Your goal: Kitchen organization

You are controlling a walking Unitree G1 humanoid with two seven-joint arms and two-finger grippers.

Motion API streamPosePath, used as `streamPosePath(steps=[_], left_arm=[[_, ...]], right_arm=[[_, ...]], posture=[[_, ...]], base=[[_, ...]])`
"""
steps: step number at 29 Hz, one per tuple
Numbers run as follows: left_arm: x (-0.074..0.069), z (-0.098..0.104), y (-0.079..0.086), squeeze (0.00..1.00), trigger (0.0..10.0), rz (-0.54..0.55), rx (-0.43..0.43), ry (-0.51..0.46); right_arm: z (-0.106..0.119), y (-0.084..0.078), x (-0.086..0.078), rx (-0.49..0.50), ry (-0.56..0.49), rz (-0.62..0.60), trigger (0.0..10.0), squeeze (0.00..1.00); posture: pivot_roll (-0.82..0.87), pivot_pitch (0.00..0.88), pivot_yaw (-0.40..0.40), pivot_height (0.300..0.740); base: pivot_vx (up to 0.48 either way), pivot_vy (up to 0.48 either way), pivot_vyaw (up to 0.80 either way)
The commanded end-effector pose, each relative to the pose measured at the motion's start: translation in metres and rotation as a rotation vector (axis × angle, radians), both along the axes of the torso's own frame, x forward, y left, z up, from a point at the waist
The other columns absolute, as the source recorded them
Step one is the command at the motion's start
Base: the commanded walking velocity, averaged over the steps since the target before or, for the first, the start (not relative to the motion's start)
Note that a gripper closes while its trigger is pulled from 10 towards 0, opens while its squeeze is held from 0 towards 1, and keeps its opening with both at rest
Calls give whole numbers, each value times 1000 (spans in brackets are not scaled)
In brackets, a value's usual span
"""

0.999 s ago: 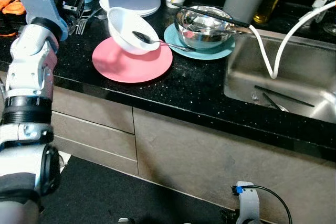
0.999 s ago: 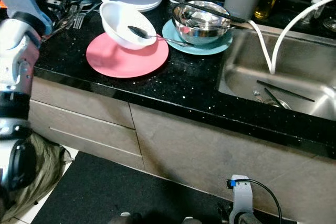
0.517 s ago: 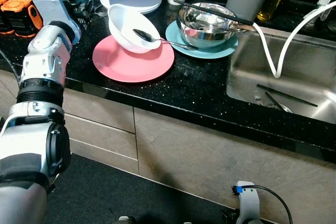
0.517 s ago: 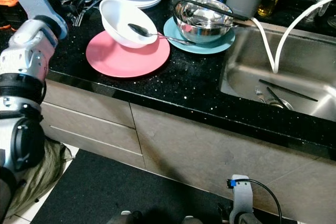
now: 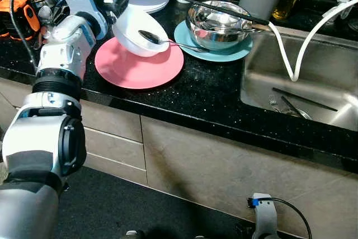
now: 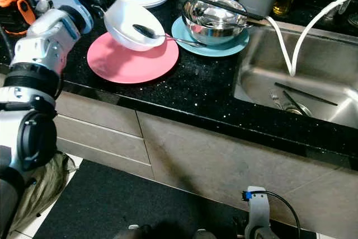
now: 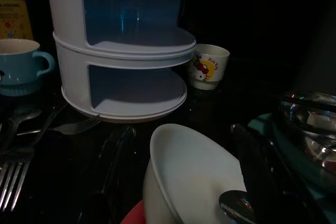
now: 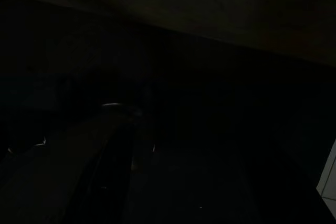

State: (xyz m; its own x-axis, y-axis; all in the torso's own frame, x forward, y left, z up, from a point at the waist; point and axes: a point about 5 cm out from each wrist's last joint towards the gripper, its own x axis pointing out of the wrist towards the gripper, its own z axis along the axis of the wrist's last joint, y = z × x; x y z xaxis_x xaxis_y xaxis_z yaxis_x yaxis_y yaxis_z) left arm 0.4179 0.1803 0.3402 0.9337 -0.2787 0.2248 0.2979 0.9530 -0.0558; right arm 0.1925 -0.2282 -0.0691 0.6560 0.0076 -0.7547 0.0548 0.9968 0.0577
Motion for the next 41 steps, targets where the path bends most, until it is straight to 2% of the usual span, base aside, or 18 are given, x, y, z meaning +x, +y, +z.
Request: streamPosePath(steps=[1, 3, 5, 6, 8, 20, 21, 23, 25, 31, 32, 35, 39, 41], left_arm=[[3, -7, -3, 0, 10000, 11, 8, 68], [5, -15, -2, 0, 10000, 18, -11, 117], [5, -17, -2, 0, 10000, 12, -20, 134], [5, -18, -5, 0, 10000, -16, -69, 155], [5, -17, -7, 0, 10000, -32, -78, 164], [5, -18, -7, 0, 10000, -37, -69, 216], [5, -18, -7, 0, 5765, -39, -71, 222], [5, -18, -7, 0, 5765, -41, -72, 226], [5, -20, -8, 0, 1412, -53, -72, 242], [3, -23, -5, 0, 627, -58, -72, 265], [3, -23, -4, 0, 0, -59, -74, 269], [2, -24, -2, 0, 0, -55, -74, 275], [0, -27, 11, 0, 0, -10, -52, 288], [-2, -30, 26, 0, 1294, 60, -1, 287]], right_arm=[[-3, -2, -8, -5, 21, -8, 10000, 0], [-3, -2, -8, -5, 20, -8, 10000, 0], [-3, -2, -8, -4, 19, -8, 10000, 0], [-4, -2, -8, -4, 18, -10, 10000, 0], [-4, -2, -8, -3, 17, -13, 10000, 0], [-4, -2, -8, -8, 16, -15, 10000, 0], [-3, -1, -7, -9, 15, -15, 10000, 0], [-3, -1, -7, -9, 15, -15, 10000, 0], [-3, -1, -7, -9, 14, -17, 10000, 0], [-3, -1, -6, -11, 12, -18, 10000, 0], [-3, -1, -6, -11, 12, -17, 10000, 0], [-3, -1, -6, -14, 11, -16, 10000, 0], [-3, -1, -5, -15, 9, -18, 10000, 0], [-3, -1, -5, -16, 8, -18, 10000, 0]], posture=[[19, 163, -11, 740], [19, 163, -11, 740], [16, 164, -8, 740], [13, 165, -5, 740], [14, 165, -5, 740], [21, 167, -5, 740], [21, 167, -5, 740], [21, 167, -4, 740], [22, 165, -5, 740], [24, 167, -5, 740], [27, 166, -5, 740], [27, 166, -5, 740], [29, 166, -2, 740], [30, 165, -2, 740]], base=[[0, 0, 0], [0, 0, 0], [0, 0, 0], [0, 0, 0], [0, 0, 0], [0, 0, 0], [0, 0, 0], [0, 0, 0], [0, 0, 0], [0, 0, 0], [0, 0, 0], [0, 0, 0], [0, 0, 0], [0, 0, 0]])
